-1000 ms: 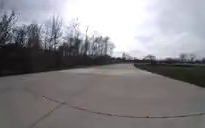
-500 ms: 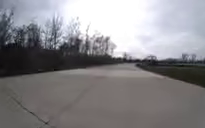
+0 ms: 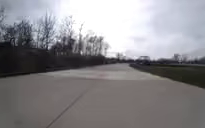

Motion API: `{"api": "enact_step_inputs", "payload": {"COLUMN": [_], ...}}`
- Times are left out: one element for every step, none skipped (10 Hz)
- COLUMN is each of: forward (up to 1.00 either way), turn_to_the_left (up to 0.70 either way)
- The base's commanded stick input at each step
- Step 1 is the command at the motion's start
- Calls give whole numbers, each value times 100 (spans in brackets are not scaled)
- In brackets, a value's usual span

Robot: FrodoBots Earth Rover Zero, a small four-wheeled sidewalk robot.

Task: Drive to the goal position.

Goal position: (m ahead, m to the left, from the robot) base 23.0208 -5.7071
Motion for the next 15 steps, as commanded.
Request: {"api": "enact_step_inputs", "payload": {"forward": [100, 100, 100, 100, 100, 100, 100, 100, 100, 100, 100, 100, 100, 100, 100], "turn_to_the_left": [0, 0, -3, -5, -21, -34, -28, -17, 0, 0, 0, 0, 0, 0, 0]}}
